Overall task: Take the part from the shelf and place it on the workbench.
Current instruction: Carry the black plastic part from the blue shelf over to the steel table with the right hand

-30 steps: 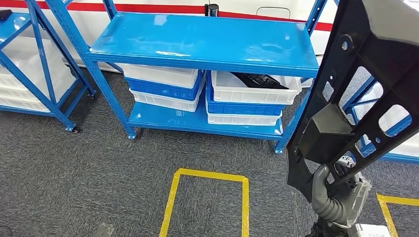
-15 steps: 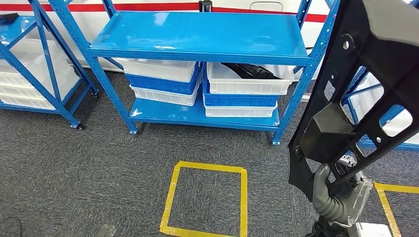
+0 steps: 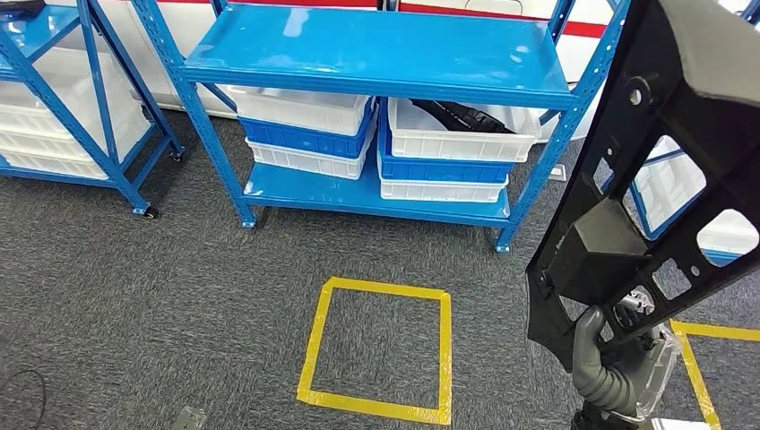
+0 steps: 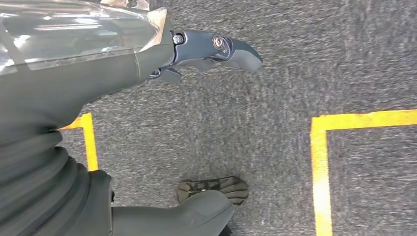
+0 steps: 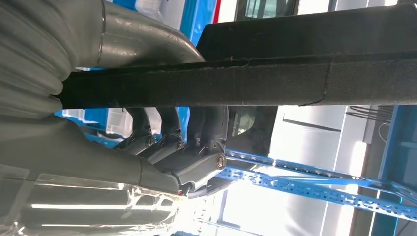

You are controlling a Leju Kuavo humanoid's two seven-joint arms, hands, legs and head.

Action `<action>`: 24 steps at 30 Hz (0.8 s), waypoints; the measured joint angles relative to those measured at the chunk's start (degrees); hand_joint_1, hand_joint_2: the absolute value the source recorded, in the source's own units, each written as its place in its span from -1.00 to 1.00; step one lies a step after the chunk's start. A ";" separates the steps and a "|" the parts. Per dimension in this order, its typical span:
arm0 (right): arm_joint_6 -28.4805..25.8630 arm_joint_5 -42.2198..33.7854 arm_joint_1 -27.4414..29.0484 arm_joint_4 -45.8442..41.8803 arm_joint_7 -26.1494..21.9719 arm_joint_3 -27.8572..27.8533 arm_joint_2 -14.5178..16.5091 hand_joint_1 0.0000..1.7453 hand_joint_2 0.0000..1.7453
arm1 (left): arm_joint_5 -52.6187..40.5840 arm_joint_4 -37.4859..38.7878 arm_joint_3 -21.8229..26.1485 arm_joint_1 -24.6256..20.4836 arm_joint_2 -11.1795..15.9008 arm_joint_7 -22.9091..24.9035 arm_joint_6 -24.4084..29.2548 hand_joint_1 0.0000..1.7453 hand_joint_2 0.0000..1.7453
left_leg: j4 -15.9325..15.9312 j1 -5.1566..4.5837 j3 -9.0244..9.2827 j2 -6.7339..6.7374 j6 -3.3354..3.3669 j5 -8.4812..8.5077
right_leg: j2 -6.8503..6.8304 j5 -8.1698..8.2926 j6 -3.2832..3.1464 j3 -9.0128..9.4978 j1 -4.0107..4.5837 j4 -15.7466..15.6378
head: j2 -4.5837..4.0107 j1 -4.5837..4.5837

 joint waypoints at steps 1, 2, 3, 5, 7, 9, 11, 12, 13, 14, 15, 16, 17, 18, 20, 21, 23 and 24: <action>-0.02 -0.10 0.02 0.01 -0.12 0.03 -0.12 1.00 1.00 | 0.04 0.00 0.14 0.01 -0.01 0.00 0.01 -1.00 1.00 | 0.16 -0.04 -0.70 0.00 -0.12 0.44 | -0.01 1.17 0.50 2.09 0.01 -2.37 | 0.00 0.00; -0.04 -0.21 0.01 0.01 -0.22 0.07 -0.22 1.00 1.00 | 0.11 0.00 0.30 0.02 -0.01 0.00 0.01 -1.00 1.00 | 0.37 -0.07 -1.31 -0.02 -0.30 0.85 | -0.01 2.40 0.83 5.02 0.01 -6.38 | 0.00 0.02; -0.04 -0.30 -0.04 0.01 -0.28 0.12 -0.28 1.00 1.00 | 0.17 0.00 0.46 0.05 0.00 -0.01 0.01 -1.00 1.00 | 0.63 -0.15 -1.85 -0.04 -0.54 1.19 | -0.01 3.01 0.79 8.06 0.09 -10.94 | 0.00 0.03; -0.06 -0.44 -0.08 0.01 -0.34 0.23 -0.34 1.00 1.00 | 0.37 0.00 0.75 0.14 0.05 -0.03 0.01 -1.00 1.00 | 0.97 -0.26 -2.43 -0.08 -1.13 1.91 | 0.08 3.44 0.11 11.37 0.34 -16.46 | 0.00 -0.01; -0.08 -0.53 -0.17 0.01 -0.37 0.32 -0.39 1.00 1.00 | 0.54 0.00 0.93 0.32 0.11 -0.06 0.02 -1.00 1.00 | 0.99 -0.24 -2.65 -0.11 -1.83 2.66 | 0.19 3.76 -0.72 10.91 0.48 -16.93 | 0.00 -0.02; -0.09 -0.63 -0.36 0.02 -0.37 0.49 -0.45 1.00 1.00 | 0.62 0.00 1.02 0.59 0.19 -0.09 0.03 -1.00 1.00 | 1.80 0.00 -3.24 -0.34 -2.56 1.71 | 0.09 4.49 -1.77 10.12 0.05 -17.04 | 0.00 -0.01; -0.09 -0.82 -0.44 0.02 -0.37 0.70 -0.51 1.00 1.00 | 0.64 0.00 1.09 0.87 0.31 -0.11 0.08 -1.00 1.00 | 6.21 0.31 -4.68 -0.56 -3.31 -3.16 | -0.05 5.53 -2.77 9.19 -0.34 -17.10 | 0.00 -0.19; -0.09 -0.97 -0.45 0.04 -0.37 0.78 -0.54 1.00 1.00 | 0.64 0.00 1.15 0.97 0.35 -0.12 0.11 -1.00 1.00 | 9.85 0.42 -5.62 -0.57 -3.67 -6.16 | -0.07 6.04 -3.00 8.69 -0.31 -17.05 | 0.00 -0.31; -0.09 -1.13 -0.45 0.07 -0.38 0.83 -0.58 1.00 1.00 | 0.63 0.00 1.23 1.01 0.38 -0.13 0.13 -1.00 1.00 | 13.60 0.55 -6.45 -0.56 -3.99 -8.41 | -0.11 6.54 -3.04 8.14 -0.29 -16.96 | 0.00 -0.34; -0.09 -1.30 -0.46 0.13 -0.39 0.90 -0.63 1.00 1.00 | 0.62 0.00 1.34 1.03 0.39 -0.13 0.14 -1.00 1.00 | 16.32 0.69 -6.73 -0.56 -4.24 -9.30 | -0.13 7.00 -2.94 7.54 -0.27 -16.80 | 0.00 -0.33; -0.09 -1.49 -0.48 0.20 -0.41 0.99 -0.70 1.00 1.00 | 0.59 0.00 1.46 1.04 0.39 -0.13 0.15 -1.00 1.00 | 17.34 0.87 -6.20 -0.56 -4.44 -8.93 | -0.13 7.40 -2.81 6.90 -0.29 -16.57 | 0.00 -0.34; -0.10 -1.67 -0.49 0.28 -0.44 1.08 -0.81 1.00 1.00 | 0.55 0.00 1.60 1.04 0.42 -0.12 0.17 -1.00 1.00 | 16.17 1.07 -4.58 -0.55 -4.56 -7.60 | -0.13 7.70 -2.65 6.18 -0.34 -16.26 | 0.00 -0.34; -0.15 -1.90 -0.55 0.36 -0.48 1.16 -0.93 1.00 1.00 | 0.51 0.00 1.73 1.04 0.45 -0.11 0.22 -1.00 1.00 | 13.08 1.25 -2.02 -0.55 -4.62 -5.97 | -0.12 7.92 -2.47 5.54 -0.41 -15.87 | 0.00 -0.35; -0.22 -2.14 -0.63 0.41 -0.54 1.21 -1.06 1.00 1.00 | 0.45 0.00 1.84 1.00 0.49 -0.11 0.27 -1.00 1.00 | 9.09 1.36 0.84 -0.62 -4.60 -5.15 | -0.12 8.09 -2.28 5.02 -0.46 -15.49 | 0.00 -0.36; -0.38 -2.56 -0.90 0.46 -0.75 1.30 -1.29 1.00 1.00 | 0.34 0.00 1.99 0.93 0.56 -0.07 0.47 -1.00 1.00 | 2.75 1.16 4.80 -0.86 -4.29 -5.08 | -0.13 8.55 -1.57 4.30 -0.39 -14.99 | 0.00 -0.32; -0.43 -2.69 -1.02 0.46 -0.89 1.35 -1.38 1.00 1.00 | 0.30 0.00 2.05 0.94 0.57 -0.03 0.61 -1.00 1.00 | 1.48 0.94 5.32 -0.97 -4.03 -5.54 | -0.14 8.86 -1.11 4.06 -0.35 -14.93 | 0.00 -0.32; -0.44 -2.85 -1.21 0.47 -1.10 1.55 -1.53 1.00 1.00 | 0.25 0.00 2.25 0.99 0.59 0.05 0.91 -1.00 1.00 | 0.95 0.70 4.90 -0.90 -3.02 -5.08 | -0.15 9.39 -0.11 3.66 -0.31 -14.88 | 0.00 -0.30; -0.44 -2.89 -1.30 0.48 -1.17 1.66 -1.59 1.00 1.00 | 0.25 0.00 2.34 0.96 0.56 0.09 1.03 -1.00 1.00 | 0.80 0.68 4.56 -0.77 -2.30 -4.61 | -0.13 8.97 0.08 3.19 -0.30 -14.37 | 0.00 -0.28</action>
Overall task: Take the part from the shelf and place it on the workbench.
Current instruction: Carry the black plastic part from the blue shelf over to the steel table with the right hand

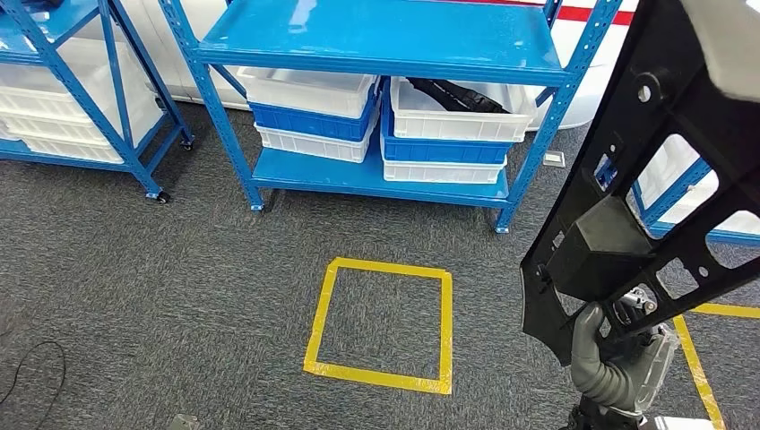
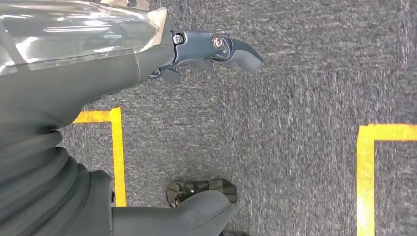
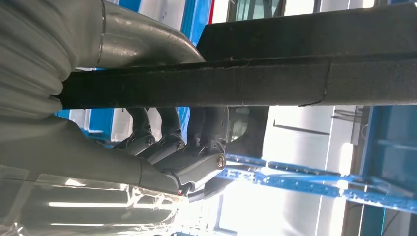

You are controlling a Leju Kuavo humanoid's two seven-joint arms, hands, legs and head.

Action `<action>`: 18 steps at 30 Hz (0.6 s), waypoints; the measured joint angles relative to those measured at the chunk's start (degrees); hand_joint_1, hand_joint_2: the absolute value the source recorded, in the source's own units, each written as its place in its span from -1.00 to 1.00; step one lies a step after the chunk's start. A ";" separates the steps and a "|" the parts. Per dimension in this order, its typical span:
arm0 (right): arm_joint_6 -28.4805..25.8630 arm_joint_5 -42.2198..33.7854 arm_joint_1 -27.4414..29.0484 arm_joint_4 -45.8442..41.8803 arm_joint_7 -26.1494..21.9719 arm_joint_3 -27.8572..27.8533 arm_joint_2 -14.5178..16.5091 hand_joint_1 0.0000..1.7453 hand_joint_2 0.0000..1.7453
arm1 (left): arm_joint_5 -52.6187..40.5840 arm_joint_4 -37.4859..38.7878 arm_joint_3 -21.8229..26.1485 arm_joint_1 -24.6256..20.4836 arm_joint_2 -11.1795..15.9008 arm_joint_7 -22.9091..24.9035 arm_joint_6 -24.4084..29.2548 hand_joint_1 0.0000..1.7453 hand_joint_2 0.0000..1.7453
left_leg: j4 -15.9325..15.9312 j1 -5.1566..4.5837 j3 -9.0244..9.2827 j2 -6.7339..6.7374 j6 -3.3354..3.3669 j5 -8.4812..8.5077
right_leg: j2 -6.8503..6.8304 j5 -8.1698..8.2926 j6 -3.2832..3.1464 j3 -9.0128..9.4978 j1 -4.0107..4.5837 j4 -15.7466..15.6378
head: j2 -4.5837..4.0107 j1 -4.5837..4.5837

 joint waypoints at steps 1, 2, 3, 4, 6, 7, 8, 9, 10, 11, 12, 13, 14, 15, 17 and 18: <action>0.01 -0.03 -0.14 0.01 -0.03 0.10 -0.08 1.00 1.00 | 0.00 0.00 0.07 -0.04 -0.03 0.04 0.08 -1.00 1.00 | -0.19 0.03 -0.41 0.15 0.79 0.56 | 0.03 -1.20 -0.10 -0.77 0.03 1.44 | 0.00 0.10; 0.02 -0.05 -0.30 0.04 -0.05 0.18 -0.18 1.00 1.00 | 0.00 0.00 0.10 -0.07 -0.06 0.08 0.13 -1.00 1.00 | -0.35 0.07 -0.90 0.31 1.44 1.13 | 0.05 -3.11 -0.44 -1.89 0.06 3.98 | 0.00 0.17; 0.04 -0.08 -0.46 0.08 -0.08 0.25 -0.26 1.00 1.00 | -0.01 0.00 0.10 -0.08 -0.08 0.11 0.15 -1.00 1.00 | -0.33 -0.04 -1.52 0.42 1.78 1.60 | 0.08 -5.42 -0.84 -3.24 0.03 7.55 | 0.00 0.24; 0.05 -0.08 -0.60 0.13 -0.08 0.30 -0.35 1.00 1.00 | -0.02 0.00 0.12 -0.06 -0.07 0.14 0.16 -1.00 1.00 | -0.32 -0.09 -2.13 0.50 1.97 2.07 | 0.09 -7.44 -1.03 -4.47 0.02 11.44 | 0.00 0.33; 0.07 -0.10 -0.75 0.30 -0.08 0.36 -0.47 1.00 1.00 | -0.10 0.00 0.14 -0.02 -0.08 0.15 0.15 -1.00 1.00 | -0.26 -0.18 -3.33 0.61 1.91 2.97 | 0.09 -8.95 -0.59 -5.06 0.02 15.86 | 0.00 0.35; 0.07 -0.11 -0.80 0.37 -0.09 0.38 -0.52 1.00 1.00 | -0.14 0.00 0.14 -0.02 -0.09 0.15 0.13 -1.00 1.00 | -0.24 -0.20 -3.86 0.62 1.80 3.40 | 0.09 -8.31 -0.11 -3.69 0.02 14.85 | 0.00 0.37; 0.07 -0.11 -0.89 0.43 -0.10 0.39 -0.56 1.00 1.00 | -0.18 0.00 0.14 -0.01 -0.11 0.15 0.08 -1.00 1.00 | -0.21 -0.21 -4.30 0.62 1.65 3.79 | 0.08 -7.13 0.34 -1.23 0.00 11.61 | 0.00 0.36; 0.07 -0.12 -1.01 0.45 -0.11 0.42 -0.60 1.00 1.00 | -0.21 0.00 0.14 -0.01 -0.13 0.15 0.03 -1.00 1.00 | -0.16 -0.22 -4.67 0.61 1.43 4.14 | 0.06 -6.02 0.58 1.86 -0.02 7.13 | 0.00 0.39; 0.07 -0.12 -1.16 0.46 -0.13 0.45 -0.62 1.00 1.00 | -0.25 0.00 0.14 -0.01 -0.14 0.14 -0.01 -1.00 1.00 | -0.06 -0.31 -5.02 0.61 1.15 4.48 | 0.08 -5.27 0.58 4.65 0.09 2.80 | 0.00 0.40; 0.07 -0.13 -1.27 0.46 -0.15 0.48 -0.63 1.00 1.00 | -0.29 0.00 0.14 -0.01 -0.15 0.12 -0.04 -1.00 1.00 | 0.02 -0.40 -5.28 0.62 0.82 4.84 | 0.11 -4.84 0.40 6.44 0.22 -0.24 | 0.00 0.40; 0.07 -0.15 -1.35 0.47 -0.17 0.50 -0.64 1.00 1.00 | -0.35 0.00 0.14 -0.01 -0.16 0.09 -0.04 -1.00 1.00 | 0.10 -0.48 -5.50 0.63 0.48 5.19 | 0.16 -4.73 0.11 7.11 0.34 -1.79 | 0.00 0.39; 0.07 -0.17 -1.39 0.48 -0.20 0.51 -0.65 1.00 1.00 | -0.42 0.01 0.13 0.00 -0.17 0.07 -0.04 -1.00 1.00 | 0.14 -0.50 -5.67 0.64 0.14 5.54 | 0.21 -4.59 -0.16 6.94 0.50 -2.14 | 0.00 0.37; 0.07 -0.19 -1.39 0.48 -0.21 0.51 -0.66 1.00 1.00 | -0.46 0.01 0.13 0.03 -0.17 0.05 -0.04 -1.00 1.00 | 0.16 -0.42 -5.77 0.62 -0.16 5.79 | 0.21 -4.30 -0.56 6.48 0.29 -2.13 | 0.00 0.36; 0.07 -0.20 -1.44 0.49 -0.21 0.51 -0.65 1.00 1.00 | -0.54 0.01 0.12 0.05 -0.17 0.04 -0.04 -1.00 1.00 | 0.53 -0.28 -6.02 0.54 -0.47 5.39 | 0.17 -4.00 -1.06 6.21 0.09 -2.19 | 0.00 0.34; 0.07 -0.19 -1.52 0.49 -0.22 0.51 -0.63 1.00 1.00 | -0.63 0.02 0.12 0.07 -0.14 0.04 -0.04 -1.00 1.00 | 3.82 -0.02 -7.32 0.35 -1.05 2.07 | 0.04 -3.16 -2.26 5.73 -0.28 -2.34 | 0.00 0.15; 0.05 -0.19 -1.54 0.49 -0.22 0.51 -0.62 1.00 1.00 | -0.69 0.02 0.12 0.07 -0.13 0.04 -0.04 -1.00 1.00 | 7.17 0.06 -8.47 0.29 -1.35 -0.62 | -0.02 -2.72 -2.66 5.36 -0.21 -2.27 | 0.00 0.05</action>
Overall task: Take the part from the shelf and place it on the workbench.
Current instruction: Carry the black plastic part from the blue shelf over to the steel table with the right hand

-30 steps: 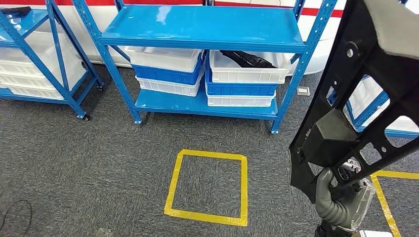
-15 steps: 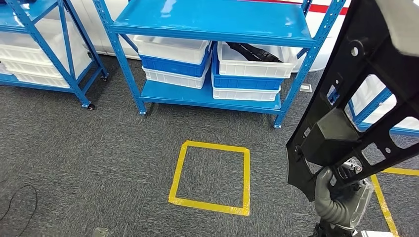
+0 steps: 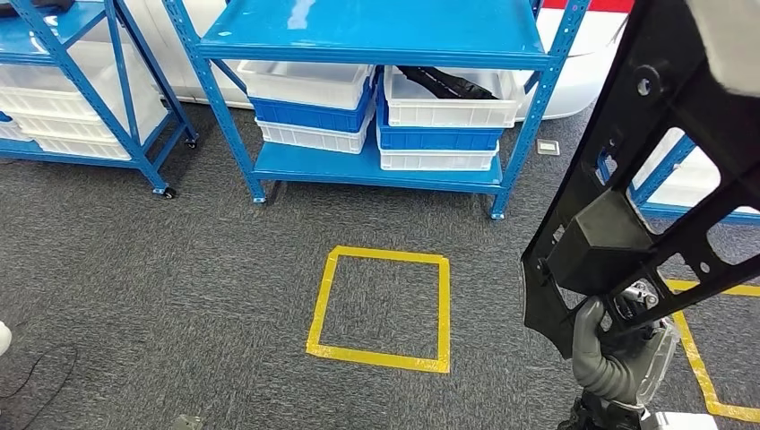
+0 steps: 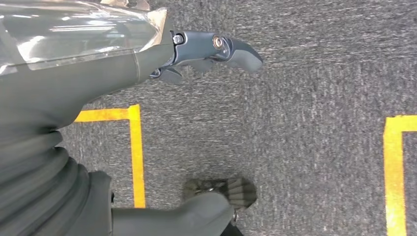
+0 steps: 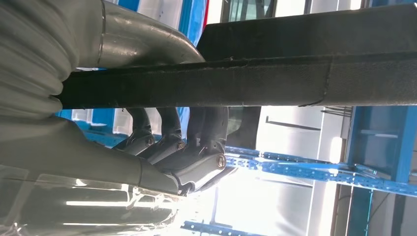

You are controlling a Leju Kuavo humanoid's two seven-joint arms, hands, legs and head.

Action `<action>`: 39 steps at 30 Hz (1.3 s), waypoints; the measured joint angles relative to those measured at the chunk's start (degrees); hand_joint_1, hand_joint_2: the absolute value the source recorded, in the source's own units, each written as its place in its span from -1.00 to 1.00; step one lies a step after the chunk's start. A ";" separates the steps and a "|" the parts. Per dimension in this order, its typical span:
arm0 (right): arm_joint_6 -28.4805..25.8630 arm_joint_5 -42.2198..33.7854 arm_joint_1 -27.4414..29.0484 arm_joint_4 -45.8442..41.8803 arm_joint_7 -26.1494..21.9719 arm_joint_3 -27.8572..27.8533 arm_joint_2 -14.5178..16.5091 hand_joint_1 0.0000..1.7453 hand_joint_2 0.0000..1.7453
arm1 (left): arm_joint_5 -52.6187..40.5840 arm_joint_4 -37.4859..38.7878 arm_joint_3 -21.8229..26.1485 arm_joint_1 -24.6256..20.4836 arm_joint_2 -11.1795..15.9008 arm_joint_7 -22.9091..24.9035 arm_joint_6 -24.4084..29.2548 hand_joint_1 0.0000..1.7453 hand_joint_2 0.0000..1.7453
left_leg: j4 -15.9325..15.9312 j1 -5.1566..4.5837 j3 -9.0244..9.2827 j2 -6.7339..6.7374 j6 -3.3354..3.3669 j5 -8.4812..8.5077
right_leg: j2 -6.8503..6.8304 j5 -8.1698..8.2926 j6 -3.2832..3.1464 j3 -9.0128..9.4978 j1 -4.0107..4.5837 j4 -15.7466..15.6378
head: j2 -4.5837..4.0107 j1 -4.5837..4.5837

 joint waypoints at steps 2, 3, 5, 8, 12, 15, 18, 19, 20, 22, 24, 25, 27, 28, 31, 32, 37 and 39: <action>-0.02 -0.03 0.05 0.01 0.00 -0.01 0.00 1.00 1.00 | -0.08 0.00 -0.01 0.01 0.02 0.01 -0.04 -1.00 1.00 | 7.25 0.07 -2.11 -0.01 -0.46 -4.07 | -0.05 0.80 -0.27 -1.10 0.16 0.19 | 0.00 -0.07; -0.03 -0.05 0.07 0.01 0.01 -0.01 0.01 1.00 1.00 | -0.12 0.00 -0.02 0.03 0.02 0.01 -0.06 -1.00 1.00 | 9.04 0.10 -2.21 -0.01 -0.57 -4.59 | -0.05 1.14 -0.24 -1.68 0.22 0.33 | 0.00 -0.08; -0.04 -0.09 0.09 0.02 0.00 0.00 0.01 1.00 1.00 | -0.14 0.00 -0.02 0.03 0.03 0.01 -0.11 -1.00 1.00 | 5.69 0.14 1.05 -0.01 -0.47 -2.58 | -0.02 1.61 0.01 -2.58 0.26 0.66 | 0.00 -0.09; -0.05 -0.24 0.06 0.00 -0.01 -0.01 0.01 1.00 1.00 | -0.14 0.00 -0.03 -0.06 0.09 -0.01 -0.21 -1.00 1.00 | -5.42 -0.04 8.20 -0.24 0.27 0.50 | 0.01 2.15 0.72 -3.35 0.42 1.08 | 0.00 -0.04; -0.05 -0.41 0.05 0.00 -0.06 0.00 0.02 1.00 1.00 | -0.14 0.00 -0.02 -0.05 0.14 0.00 -0.30 -1.00 1.00 | -7.62 -0.57 8.49 -0.21 1.73 1.47 | 0.01 2.89 2.30 -4.08 0.48 1.34 | 0.00 -0.06; -0.05 -0.50 0.04 0.01 -0.08 -0.02 -0.04 1.00 1.00 | -0.14 0.00 -0.02 -0.15 0.10 0.00 -0.42 -1.00 1.00 | -8.15 -0.42 7.42 0.18 3.21 2.91 | 0.06 -1.40 2.07 -6.87 0.50 7.38 | 0.00 0.20; -0.07 -0.56 0.07 0.08 -0.08 -0.03 -0.09 1.00 1.00 | -0.14 0.00 -0.02 -0.12 0.10 0.01 -0.50 -1.00 1.00 | -7.97 -0.54 5.59 0.39 3.49 4.06 | 0.08 -6.07 2.19 -10.02 0.51 17.35 | 0.00 0.31; -0.07 -0.58 0.06 0.10 -0.08 -0.04 -0.10 1.00 1.00 | -0.14 0.00 -0.02 -0.12 0.10 0.01 -0.51 -1.00 1.00 | -7.87 -0.55 5.05 0.41 3.41 4.39 | 0.07 -5.94 2.61 -9.30 0.50 17.34 | 0.00 0.31; -0.08 -0.58 0.06 0.13 -0.08 -0.05 -0.11 1.00 1.00 | -0.14 0.00 -0.02 -0.13 0.09 0.01 -0.52 -1.00 1.00 | -7.75 -0.55 4.62 0.42 3.28 4.67 | 0.07 -5.03 3.10 -7.40 0.46 14.94 | 0.00 0.32; -0.08 -0.60 0.02 0.14 -0.08 -0.06 -0.13 1.00 1.00 | -0.15 0.00 -0.02 -0.13 0.06 0.01 -0.66 -1.00 1.00 | -7.42 -0.59 3.97 0.40 2.86 5.12 | 0.07 -2.80 3.60 -1.65 0.39 6.16 | 0.00 0.32; -0.09 -0.70 0.04 0.14 -0.11 -0.06 -0.16 1.00 1.00 | -0.17 0.00 -0.02 -0.14 0.03 0.01 -0.80 -1.00 1.00 | -7.14 -0.70 3.53 0.39 2.23 5.64 | 0.18 -1.63 3.14 1.40 0.61 0.80 | 0.00 0.26; -0.11 -0.78 0.04 0.14 -0.16 -0.07 -0.20 1.00 1.00 | -0.20 0.00 -0.02 -0.14 0.01 0.00 -0.84 -1.00 1.00 | -7.07 -0.73 3.34 0.39 1.88 5.92 | 0.25 -1.57 2.77 1.36 0.78 0.40 | 0.00 0.22; -0.16 -0.93 0.05 0.13 -0.27 -0.08 -0.26 1.00 1.00 | -0.23 0.00 -0.02 -0.12 -0.02 -0.03 -0.87 -1.00 1.00 | -6.88 -0.59 3.02 0.33 1.21 6.10 | 0.28 -1.07 2.03 0.48 0.61 0.35 | 0.00 0.23; -0.18 -1.00 0.02 0.13 -0.32 -0.08 -0.28 1.00 1.00 | -0.23 0.00 -0.02 -0.10 -0.01 -0.05 -0.87 -1.00 1.00 | -6.32 -0.47 2.68 0.23 0.86 5.34 | 0.25 -0.75 1.43 0.23 0.41 0.29 | 0.00 0.16; -0.19 -1.22 -0.04 0.15 -0.54 -0.09 -0.30 1.00 1.00 | -0.23 0.00 -0.02 -0.07 0.05 -0.09 -0.85 -1.00 1.00 | 1.40 -0.15 -0.06 0.00 -0.08 -1.52 | 0.12 0.52 -0.25 -0.76 0.18 0.20 | 0.00 -0.01; -0.20 -1.30 -0.03 0.16 -0.62 -0.09 -0.30 1.00 1.00 | -0.23 0.00 -0.02 -0.06 0.05 -0.10 -0.85 -1.00 1.00 | 5.12 -0.06 -1.14 -0.01 -0.34 -3.68 | 0.09 0.90 -0.43 -1.29 0.26 0.28 | 0.00 -0.02; -0.44 -1.48 0.07 0.22 -0.87 -0.08 -0.32 1.00 1.00 | -0.51 0.00 -0.02 -0.09 0.11 -0.25 -0.85 -1.00 1.00 | -0.43 0.16 5.44 -0.06 -0.26 -0.67 | 0.09 2.17 0.02 -3.34 0.41 1.00 | 0.00 -0.04; -0.58 -1.52 0.03 0.22 -0.96 -0.09 -0.33 1.00 1.00 | -0.63 0.00 -0.03 -0.11 0.16 -0.39 -0.85 -1.00 1.00 | -6.38 -0.05 9.01 -0.25 0.29 0.49 | 0.09 2.61 0.66 -3.71 0.58 1.19 | 0.00 0.01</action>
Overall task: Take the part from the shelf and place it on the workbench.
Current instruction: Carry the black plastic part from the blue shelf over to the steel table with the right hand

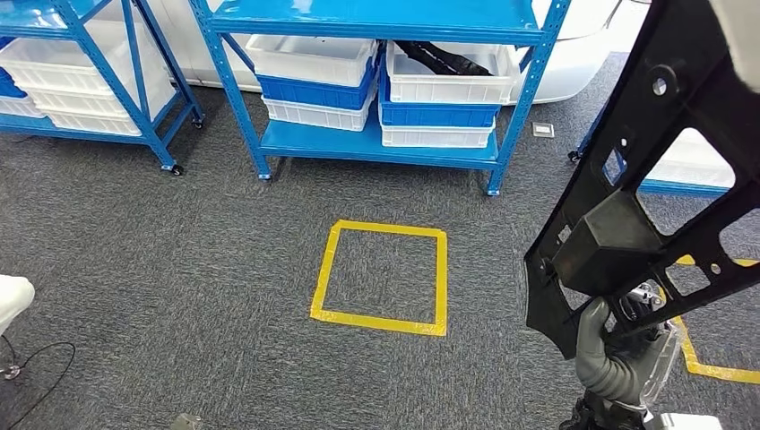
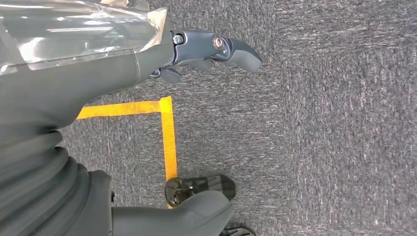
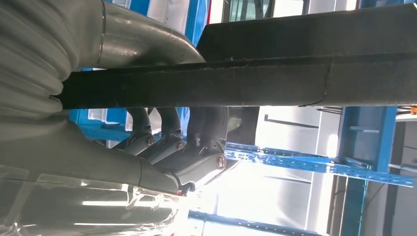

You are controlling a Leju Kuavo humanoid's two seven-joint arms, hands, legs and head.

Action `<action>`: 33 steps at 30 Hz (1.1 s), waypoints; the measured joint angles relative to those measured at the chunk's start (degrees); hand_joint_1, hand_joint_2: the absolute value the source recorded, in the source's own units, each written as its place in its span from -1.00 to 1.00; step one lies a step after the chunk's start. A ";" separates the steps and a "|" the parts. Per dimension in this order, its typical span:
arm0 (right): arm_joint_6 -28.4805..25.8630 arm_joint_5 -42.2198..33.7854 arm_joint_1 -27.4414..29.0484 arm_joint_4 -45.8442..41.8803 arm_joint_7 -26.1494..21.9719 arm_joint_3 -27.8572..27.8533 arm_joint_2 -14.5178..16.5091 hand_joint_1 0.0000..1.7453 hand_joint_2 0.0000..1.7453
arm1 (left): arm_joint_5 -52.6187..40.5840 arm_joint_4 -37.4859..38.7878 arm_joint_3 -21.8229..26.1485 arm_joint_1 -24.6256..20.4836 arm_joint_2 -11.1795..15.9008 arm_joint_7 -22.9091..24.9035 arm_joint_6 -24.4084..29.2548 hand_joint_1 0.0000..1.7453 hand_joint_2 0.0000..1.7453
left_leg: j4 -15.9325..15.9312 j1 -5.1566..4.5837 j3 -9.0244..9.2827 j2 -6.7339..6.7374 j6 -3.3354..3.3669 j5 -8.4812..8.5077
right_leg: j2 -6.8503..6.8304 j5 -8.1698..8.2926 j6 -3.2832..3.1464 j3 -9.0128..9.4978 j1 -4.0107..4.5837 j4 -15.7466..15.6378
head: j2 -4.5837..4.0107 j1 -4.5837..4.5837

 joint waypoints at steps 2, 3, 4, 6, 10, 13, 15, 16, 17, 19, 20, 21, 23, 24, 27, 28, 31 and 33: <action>-0.07 -0.03 0.00 0.00 -0.04 0.01 0.00 1.00 1.00 | -0.01 0.00 0.00 0.06 0.02 -0.08 0.00 -1.00 1.00 | -1.11 -0.35 0.19 -0.10 0.55 0.14 | -0.01 0.54 0.81 -0.31 0.05 -0.03 | 0.00 0.02; -0.10 -0.12 0.02 -0.01 -0.05 0.02 -0.03 1.00 1.00 | 0.01 0.00 0.00 0.07 0.02 -0.08 0.00 -1.00 1.00 | -1.31 -0.38 -0.08 0.00 0.96 0.44 | 0.01 0.77 1.23 -0.54 0.18 -0.05 | 0.00 -0.01; -0.12 -0.32 0.05 -0.01 -0.06 0.02 -0.09 1.00 1.00 | 0.03 0.00 0.01 0.04 0.00 -0.08 0.01 -1.00 1.00 | -1.56 -0.36 -0.31 0.18 1.43 0.83 | 0.04 0.56 1.45 -1.00 0.18 0.32 | 0.00 0.02; 0.20 -1.23 0.04 -0.02 -0.07 0.04 -0.32 1.00 1.00 | 0.03 0.00 0.01 -0.02 -0.07 0.04 0.21 -1.00 1.00 | -2.02 -0.22 -0.98 0.68 2.40 1.79 | 0.11 -1.76 1.36 -3.05 0.31 4.01 | 0.00 0.25; 1.31 -3.37 0.28 -0.02 -0.24 0.09 -0.74 1.00 1.00 | -0.47 0.00 0.03 0.04 -0.16 0.62 2.01 -1.00 1.00 | -1.88 -0.40 -2.66 2.08 2.80 2.89 | 0.11 -7.63 1.41 -7.44 0.07 16.25 | 0.00 0.50; 1.85 -4.33 0.42 -0.04 -0.34 0.07 -1.02 1.00 1.00 | -1.04 0.00 0.03 0.03 -0.33 0.55 3.25 -1.00 1.00 | -1.37 -0.42 -3.28 3.43 2.50 3.16 | -1.14 -4.97 2.81 -1.20 -0.16 7.47 | 0.00 0.52; 2.21 -4.73 0.45 -0.08 -0.36 0.06 -1.11 1.00 1.00 | -1.05 -0.01 0.03 0.02 -0.40 0.05 3.78 -1.00 1.00 | -0.91 -0.69 -3.46 4.21 2.10 3.14 | -2.56 -3.43 2.60 2.59 0.06 0.67 | 0.00 0.49; 2.44 -4.85 0.50 -0.09 -0.38 0.05 -1.16 1.00 1.00 | -0.93 -0.01 0.03 0.02 -0.45 -0.28 3.97 -1.00 1.00 | -0.79 -0.84 -3.49 4.55 1.85 3.16 | -2.81 -3.30 2.12 2.98 0.21 -0.49 | 0.00 0.47; 2.64 -4.96 0.58 -0.10 -0.40 0.04 -1.21 1.00 1.00 | -0.83 -0.01 0.03 0.02 -0.50 -0.65 4.12 -1.00 1.00 | -0.80 -0.91 -3.50 4.88 1.56 3.27 | -2.35 -3.14 1.61 2.75 0.42 -0.46 | 0.00 0.45; 3.08 -5.11 0.69 -0.10 -0.48 0.04 -1.31 1.00 1.00 | -0.69 -0.02 0.04 0.00 -0.62 -1.40 4.33 -1.00 1.00 | -0.60 -0.74 -3.64 4.99 0.95 3.11 | -1.34 -2.65 0.66 2.51 0.12 -0.60 | 0.00 0.46; 3.31 -5.23 0.69 -0.10 -0.53 0.04 -1.32 1.00 1.00 | -0.70 -0.02 0.05 -0.01 -0.63 -1.69 4.52 -1.00 1.00 | 0.36 -0.59 -4.05 4.11 0.59 2.21 | -0.90 -2.36 0.18 2.46 -0.07 -0.65 | 0.00 0.41; 3.53 -5.37 0.68 -0.10 -0.58 0.05 -1.33 1.00 1.00 | -0.70 -0.02 0.05 0.01 -0.63 -1.89 4.79 -1.00 1.00 | 2.52 -0.45 -4.94 2.92 0.28 0.55 | -0.48 -2.04 -0.31 2.39 -0.29 -0.72 | 0.00 0.35; 3.91 -5.70 0.66 -0.08 -0.72 0.05 -1.32 1.00 1.00 | -0.68 -0.02 0.09 0.12 -0.63 -2.03 5.28 -1.00 1.00 | 9.99 -0.30 -7.97 0.71 -0.19 -3.88 | 0.43 -1.57 -0.96 1.96 -0.30 -0.66 | 0.00 0.22; 4.09 -5.86 0.67 -0.08 -0.76 0.05 -1.32 1.00 1.00 | -0.65 -0.01 0.15 0.17 -0.64 -2.03 5.45 -1.00 1.00 | 13.69 -0.28 -9.47 0.39 -0.30 -5.44 | 0.94 -1.40 -1.09 1.74 -0.24 -0.62 | 0.00 0.22; 5.13 -6.31 0.66 -0.05 -0.84 0.05 -1.24 1.00 1.00 | -0.30 0.00 0.59 0.17 -0.77 -1.97 5.12 -1.00 1.00 | 13.39 -0.22 -8.69 0.01 -0.10 -3.62 | 2.76 -1.17 -1.01 1.54 -0.14 -0.47 | 0.00 0.23; 5.67 -6.39 0.61 -0.05 -0.85 0.05 -1.16 1.00 1.00 | -0.11 0.00 0.81 0.17 -0.81 -1.88 4.61 -1.00 1.00 | 9.48 -0.18 -6.64 -0.61 0.13 -1.48 | 3.42 -1.13 -0.95 1.56 -0.14 -0.39 | 0.00 0.22; 7.02 -6.27 0.27 -0.04 -0.84 0.03 -0.80 1.00 1.00 | 0.02 0.00 1.29 0.17 -0.85 -1.22 3.60 -1.00 1.00 | 0.34 -0.02 -2.26 -4.03 0.76 1.65 | 5.25 -0.77 -0.30 0.88 0.00 -0.04 | 0.00 0.25; 7.56 -6.00 0.10 -0.04 -0.79 0.00 -0.57 1.00 1.00 | 0.07 -0.01 1.44 0.09 -0.89 -0.71 3.31 -1.00 1.00 | -0.61 -0.20 -2.19 -3.76 1.10 1.63 | 6.47 -0.24 0.54 -0.09 -0.08 -0.07 | 0.00 0.26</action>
